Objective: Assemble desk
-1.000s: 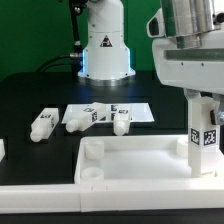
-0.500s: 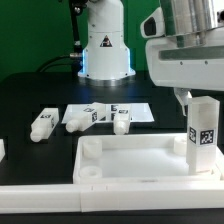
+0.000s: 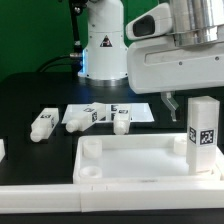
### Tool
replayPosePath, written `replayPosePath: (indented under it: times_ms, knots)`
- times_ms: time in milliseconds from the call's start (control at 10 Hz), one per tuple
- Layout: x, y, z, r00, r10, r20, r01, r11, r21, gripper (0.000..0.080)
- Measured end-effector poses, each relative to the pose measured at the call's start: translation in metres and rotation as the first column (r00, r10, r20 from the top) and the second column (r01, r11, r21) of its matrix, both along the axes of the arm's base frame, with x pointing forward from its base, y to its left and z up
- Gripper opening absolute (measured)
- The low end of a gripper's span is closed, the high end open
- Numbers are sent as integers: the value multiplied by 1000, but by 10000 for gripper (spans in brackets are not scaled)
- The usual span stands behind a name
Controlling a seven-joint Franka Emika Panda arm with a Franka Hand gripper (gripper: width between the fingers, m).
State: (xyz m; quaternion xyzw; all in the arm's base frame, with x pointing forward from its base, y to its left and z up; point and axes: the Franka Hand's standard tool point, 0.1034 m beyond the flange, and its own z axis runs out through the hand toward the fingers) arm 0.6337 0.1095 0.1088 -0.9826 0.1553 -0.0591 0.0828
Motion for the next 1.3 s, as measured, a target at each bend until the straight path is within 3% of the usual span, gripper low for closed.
replayPosePath:
  times_ms: [100, 300, 400, 500, 600, 700, 900, 1100, 1300]
  knots:
    - [0, -3, 0, 975, 219, 22, -218, 974, -57, 649]
    - [0, -2, -2, 970, 243, 18, -241, 968, -63, 649]
    - [0, -3, -3, 973, 231, 17, -230, 971, -61, 526]
    - [0, -2, -3, 981, 192, 13, -191, 980, -54, 390]
    - [0, -3, -3, 996, 91, 4, -91, 995, -40, 390]
    - [1, -4, -3, 1000, -28, -4, 28, 999, -26, 286]
    - [1, -5, -3, 966, -258, -34, 258, 966, -2, 286]
    - [1, -4, -5, 823, -559, -102, 563, 827, 7, 286]
    - [3, -7, -5, 531, -826, -187, 845, 534, 42, 287]
